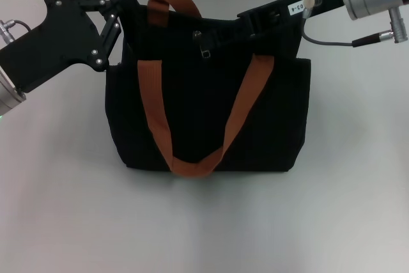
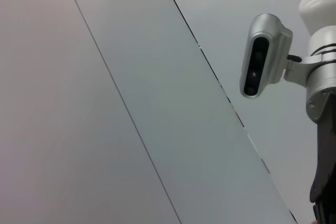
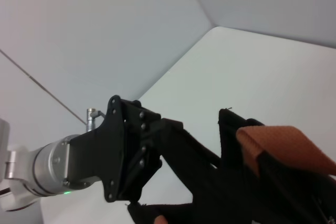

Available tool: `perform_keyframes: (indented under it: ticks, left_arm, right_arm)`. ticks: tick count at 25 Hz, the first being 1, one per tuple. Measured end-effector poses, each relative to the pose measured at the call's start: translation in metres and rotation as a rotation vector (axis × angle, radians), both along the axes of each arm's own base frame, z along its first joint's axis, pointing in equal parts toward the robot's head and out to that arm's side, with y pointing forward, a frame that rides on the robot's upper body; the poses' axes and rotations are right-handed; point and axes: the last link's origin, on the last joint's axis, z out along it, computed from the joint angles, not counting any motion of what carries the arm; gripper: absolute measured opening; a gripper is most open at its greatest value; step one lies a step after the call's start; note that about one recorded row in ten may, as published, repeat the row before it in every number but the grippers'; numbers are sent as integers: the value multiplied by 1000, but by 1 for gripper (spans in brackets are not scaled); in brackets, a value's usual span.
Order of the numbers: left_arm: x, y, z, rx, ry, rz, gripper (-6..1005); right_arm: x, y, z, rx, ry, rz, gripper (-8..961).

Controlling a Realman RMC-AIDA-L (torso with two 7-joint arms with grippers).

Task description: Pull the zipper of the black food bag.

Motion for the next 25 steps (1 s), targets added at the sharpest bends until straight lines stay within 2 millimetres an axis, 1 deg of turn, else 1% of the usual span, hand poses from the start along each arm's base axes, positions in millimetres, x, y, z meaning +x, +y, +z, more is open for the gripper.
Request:
perform_keyframes:
  ticks: [5, 14, 18, 25]
  left_arm:
    - [0, 0, 0, -1, -2, -1, 29]
    - [2, -1, 0, -4, -9, -12, 29]
    - [2, -1, 0, -5, -10, -14, 29]
    - [2, -3, 0, -6, -15, -21, 28]
  right_arm:
    - [0, 3, 0, 16, -16, -1, 276]
    - [-4, 0, -8, 1, -16, 11, 275]
    - [-7, -1, -8, -9, 4, 16, 275]
    - [-6, -1, -9, -4, 2, 13, 275]
